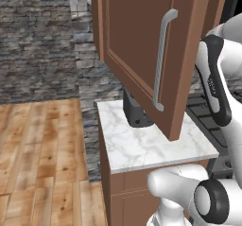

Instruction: Retrieve the shaker from the cabinet and place it next the steak on a plate on the dining table.

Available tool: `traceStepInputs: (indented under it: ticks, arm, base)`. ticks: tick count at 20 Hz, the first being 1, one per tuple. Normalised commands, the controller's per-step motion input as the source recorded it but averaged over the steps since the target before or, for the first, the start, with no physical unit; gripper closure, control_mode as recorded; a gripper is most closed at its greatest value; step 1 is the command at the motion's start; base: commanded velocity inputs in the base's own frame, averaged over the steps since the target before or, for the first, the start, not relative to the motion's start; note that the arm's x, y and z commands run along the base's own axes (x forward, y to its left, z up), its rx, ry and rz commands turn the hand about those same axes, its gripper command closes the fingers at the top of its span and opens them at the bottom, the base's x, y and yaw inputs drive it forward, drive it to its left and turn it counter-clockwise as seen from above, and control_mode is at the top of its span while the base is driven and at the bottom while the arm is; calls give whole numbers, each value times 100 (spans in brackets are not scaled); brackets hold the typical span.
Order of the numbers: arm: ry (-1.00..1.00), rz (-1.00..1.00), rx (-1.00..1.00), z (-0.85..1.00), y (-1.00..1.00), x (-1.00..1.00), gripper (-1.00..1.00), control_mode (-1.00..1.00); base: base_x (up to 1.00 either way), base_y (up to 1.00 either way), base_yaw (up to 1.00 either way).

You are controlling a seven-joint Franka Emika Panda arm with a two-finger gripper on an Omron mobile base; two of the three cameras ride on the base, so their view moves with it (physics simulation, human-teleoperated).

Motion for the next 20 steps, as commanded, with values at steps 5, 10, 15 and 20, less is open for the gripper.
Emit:
traceStepInputs:
  ticks: [5, 10, 15, 20]
  arm:
    - [-11, 0, 0, 22, -8, 26, -100, -100]
    - [-7, 0, 0, 9, -12, 31, -100, -100]
    - [0, -5, 0, 9, -13, 35, -100, -100]
    - [0, -3, 0, 9, -2, 44, -100, -100]
  base:
    - [0, 0, 0]
    - [0, 0, 0]
    - [0, 0, 0]
    - [0, 0, 0]
